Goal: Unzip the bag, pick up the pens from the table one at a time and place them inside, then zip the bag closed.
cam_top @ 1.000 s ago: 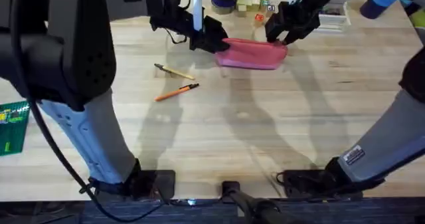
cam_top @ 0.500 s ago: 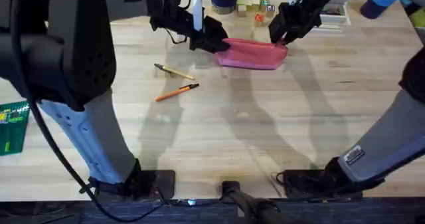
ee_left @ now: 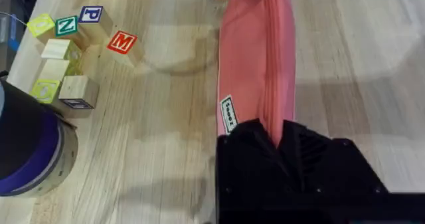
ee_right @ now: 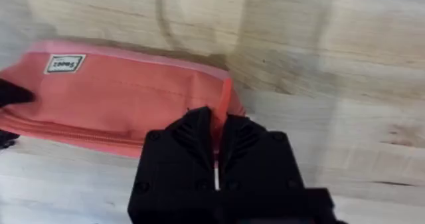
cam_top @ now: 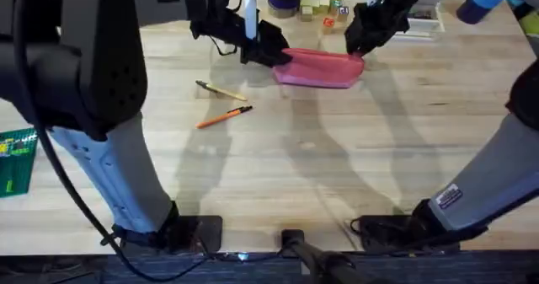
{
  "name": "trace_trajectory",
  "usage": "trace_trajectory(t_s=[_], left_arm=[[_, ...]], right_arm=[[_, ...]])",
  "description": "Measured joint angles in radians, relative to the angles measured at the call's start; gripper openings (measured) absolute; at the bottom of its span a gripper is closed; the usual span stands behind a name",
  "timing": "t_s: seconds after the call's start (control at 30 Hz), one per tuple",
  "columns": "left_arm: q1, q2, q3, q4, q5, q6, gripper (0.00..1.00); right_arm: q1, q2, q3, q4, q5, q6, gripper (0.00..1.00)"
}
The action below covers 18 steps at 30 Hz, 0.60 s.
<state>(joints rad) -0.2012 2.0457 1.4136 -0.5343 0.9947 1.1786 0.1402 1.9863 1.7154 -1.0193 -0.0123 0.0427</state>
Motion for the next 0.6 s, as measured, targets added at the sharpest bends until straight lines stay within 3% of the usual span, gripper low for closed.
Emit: trace_trajectory(t_s=[0.6], left_arm=[[0.004,0.0,0.0,0.0,0.0,0.0,0.042]], right_arm=[[0.003,0.026,0.098,-0.02,0.0,-0.093,0.032]])
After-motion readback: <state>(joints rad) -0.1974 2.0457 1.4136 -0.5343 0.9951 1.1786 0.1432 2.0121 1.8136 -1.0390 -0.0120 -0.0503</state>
